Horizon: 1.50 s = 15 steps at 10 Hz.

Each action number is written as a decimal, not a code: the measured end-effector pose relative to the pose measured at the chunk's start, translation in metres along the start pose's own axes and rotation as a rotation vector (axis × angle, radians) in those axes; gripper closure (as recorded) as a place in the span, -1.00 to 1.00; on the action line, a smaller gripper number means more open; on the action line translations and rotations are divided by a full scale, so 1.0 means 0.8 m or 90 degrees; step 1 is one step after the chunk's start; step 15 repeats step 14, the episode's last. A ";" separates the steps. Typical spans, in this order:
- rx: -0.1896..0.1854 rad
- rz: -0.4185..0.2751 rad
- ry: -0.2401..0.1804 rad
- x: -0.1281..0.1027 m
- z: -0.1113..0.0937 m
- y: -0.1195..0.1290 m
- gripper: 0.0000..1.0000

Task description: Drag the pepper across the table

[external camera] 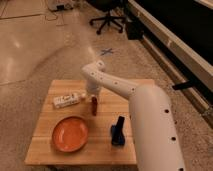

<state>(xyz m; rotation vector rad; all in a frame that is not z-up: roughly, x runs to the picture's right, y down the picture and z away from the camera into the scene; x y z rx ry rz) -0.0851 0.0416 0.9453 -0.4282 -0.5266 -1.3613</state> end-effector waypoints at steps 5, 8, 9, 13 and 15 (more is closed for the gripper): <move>0.017 0.012 0.059 0.058 -0.012 -0.007 0.66; 0.019 0.034 0.102 0.091 -0.021 0.001 0.05; 0.017 0.038 0.116 0.099 -0.025 0.004 -0.16; 0.013 0.042 0.129 0.105 -0.028 0.009 -0.51; 0.013 0.043 0.129 0.105 -0.028 0.009 -0.51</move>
